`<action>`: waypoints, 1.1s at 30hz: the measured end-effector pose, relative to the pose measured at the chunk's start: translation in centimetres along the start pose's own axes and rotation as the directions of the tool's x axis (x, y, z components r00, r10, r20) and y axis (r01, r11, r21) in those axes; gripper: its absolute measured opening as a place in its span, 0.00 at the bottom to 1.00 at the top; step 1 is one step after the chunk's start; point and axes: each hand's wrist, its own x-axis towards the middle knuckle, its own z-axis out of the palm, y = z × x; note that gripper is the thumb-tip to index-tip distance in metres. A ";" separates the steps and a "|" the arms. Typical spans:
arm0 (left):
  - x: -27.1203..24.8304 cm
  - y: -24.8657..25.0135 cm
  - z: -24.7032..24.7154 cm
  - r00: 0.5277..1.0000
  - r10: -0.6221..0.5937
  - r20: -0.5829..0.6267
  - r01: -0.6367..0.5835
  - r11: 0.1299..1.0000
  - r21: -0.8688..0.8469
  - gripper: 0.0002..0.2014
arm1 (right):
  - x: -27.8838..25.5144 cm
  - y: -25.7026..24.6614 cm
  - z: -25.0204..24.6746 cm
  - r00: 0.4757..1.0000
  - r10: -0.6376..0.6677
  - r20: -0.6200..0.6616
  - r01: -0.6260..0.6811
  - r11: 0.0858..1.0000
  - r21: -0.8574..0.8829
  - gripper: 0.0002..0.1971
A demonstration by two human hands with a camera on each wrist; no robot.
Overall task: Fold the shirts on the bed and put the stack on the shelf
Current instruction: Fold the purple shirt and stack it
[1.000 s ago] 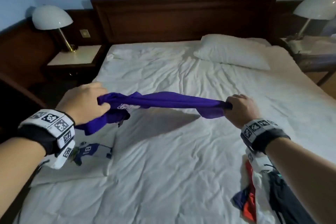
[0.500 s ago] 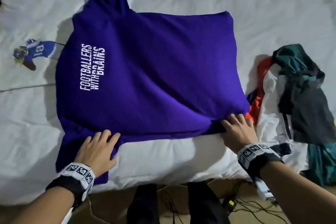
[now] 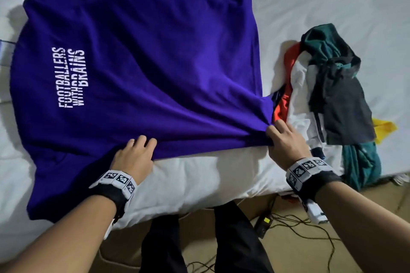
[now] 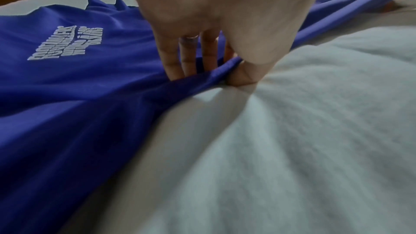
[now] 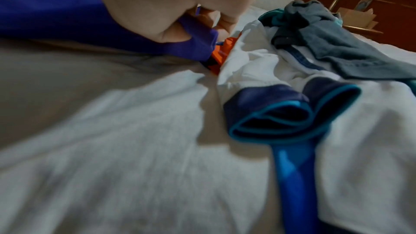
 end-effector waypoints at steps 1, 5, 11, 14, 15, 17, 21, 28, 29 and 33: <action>0.1 0.1 0.2 1.000 0.011 -0.004 -0.011 1.000 -0.004 0.23 | -0.8 0.1 0.3 1.000 -0.027 -0.013 0.027 0.999 -0.033 0.11; -0.4 0.4 0.6 0.999 0.033 -0.040 -0.033 0.999 0.000 0.21 | -2.5 0.1 1.1 0.998 -0.052 -0.026 0.050 0.995 -0.083 0.09; -2.2 -0.2 1.8 0.999 0.044 0.022 -0.044 0.999 0.001 0.21 | -2.8 0.6 0.8 0.996 -0.032 0.080 0.044 0.987 -0.152 0.10; -1.9 0.0 1.0 0.989 -0.005 0.150 0.011 0.999 -0.034 0.16 | -3.0 0.4 0.5 0.961 0.032 0.275 0.024 0.980 -0.197 0.13; -1.8 -0.1 0.6 0.980 -0.024 0.198 0.037 0.997 -0.063 0.13 | -2.8 -0.2 0.1 0.947 0.051 0.318 0.014 0.980 -0.199 0.13; -1.7 -0.6 -0.1 0.969 -0.015 0.247 0.050 0.990 -0.132 0.10 | -2.3 -1.8 -0.7 0.926 0.070 0.370 0.005 0.980 -0.198 0.13; -3.4 -2.8 -1.0 0.994 -0.041 0.099 0.074 0.931 -0.357 0.12 | -1.3 -6.7 -0.6 0.930 0.046 0.364 -0.020 0.997 -0.076 0.10; -7.4 -14.6 -0.1 0.860 -0.466 -0.209 0.309 0.801 -0.512 0.12 | 1.0 -22.3 1.4 0.961 0.046 0.271 -0.097 0.979 0.179 0.09; -7.9 -16.6 0.2 0.832 -0.532 -0.155 0.397 0.767 -0.504 0.12 | 1.1 -24.8 2.0 0.950 0.070 0.304 -0.139 0.967 0.213 0.11; -9.1 -22.4 2.0 0.785 -0.599 0.157 0.590 0.647 -0.482 0.22 | 1.6 -34.5 4.2 0.888 0.132 0.441 -0.291 0.903 0.316 0.23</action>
